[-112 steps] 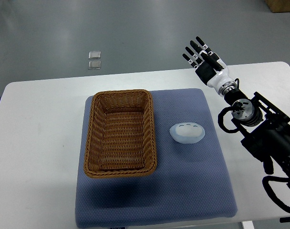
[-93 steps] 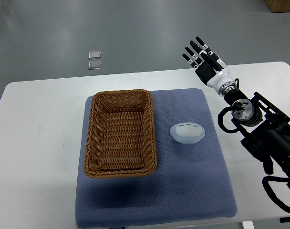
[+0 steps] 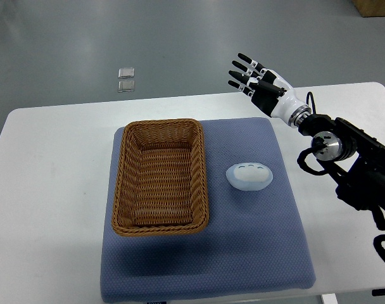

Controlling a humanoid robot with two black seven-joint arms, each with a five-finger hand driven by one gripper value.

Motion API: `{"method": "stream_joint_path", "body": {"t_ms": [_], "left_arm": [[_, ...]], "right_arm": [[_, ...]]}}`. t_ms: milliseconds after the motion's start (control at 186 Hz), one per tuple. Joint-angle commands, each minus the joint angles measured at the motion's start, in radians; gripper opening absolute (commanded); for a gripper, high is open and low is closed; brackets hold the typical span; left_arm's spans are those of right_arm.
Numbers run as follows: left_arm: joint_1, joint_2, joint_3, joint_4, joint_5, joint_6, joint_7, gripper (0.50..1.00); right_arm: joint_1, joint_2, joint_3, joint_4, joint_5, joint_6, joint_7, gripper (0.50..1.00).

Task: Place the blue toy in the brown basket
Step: 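Move the right hand forward over the mat toward the egg-shaped toy, then lower the right hand onto the pale blue egg toy and close fingers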

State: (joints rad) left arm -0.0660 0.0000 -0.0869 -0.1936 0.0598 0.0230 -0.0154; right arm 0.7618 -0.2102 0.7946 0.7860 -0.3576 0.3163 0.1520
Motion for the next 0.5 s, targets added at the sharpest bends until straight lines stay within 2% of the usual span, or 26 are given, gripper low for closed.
{"method": "stream_joint_path", "body": {"t_ms": [0, 91, 204, 349, 493], "left_arm": [[-0.001, 0.000, -0.001, -0.003, 0.000, 0.000, 0.000, 1.000], [-0.005, 0.000, -0.001, -0.004, 0.002, 0.000, 0.000, 1.000], [-0.009, 0.000, -0.001, -0.004, 0.002, -0.002, 0.000, 1.000], [-0.012, 0.000, -0.001, -0.004, 0.002, -0.002, 0.000, 1.000], [-0.014, 0.000, -0.001, -0.006, 0.002, -0.002, 0.000, 1.000]], "right_arm": [[0.030, -0.100, -0.095, 0.124, -0.138, 0.001, -0.023, 0.907], [0.091, -0.181, -0.202, 0.197, -0.245, 0.013, -0.069, 0.907], [0.280, -0.270, -0.472, 0.223, -0.302, 0.072, -0.123, 0.907], [0.516, -0.325, -0.759, 0.266, -0.304, 0.092, -0.169, 0.905], [0.718, -0.353, -0.945, 0.349, -0.300, 0.116, -0.207, 0.903]]}}
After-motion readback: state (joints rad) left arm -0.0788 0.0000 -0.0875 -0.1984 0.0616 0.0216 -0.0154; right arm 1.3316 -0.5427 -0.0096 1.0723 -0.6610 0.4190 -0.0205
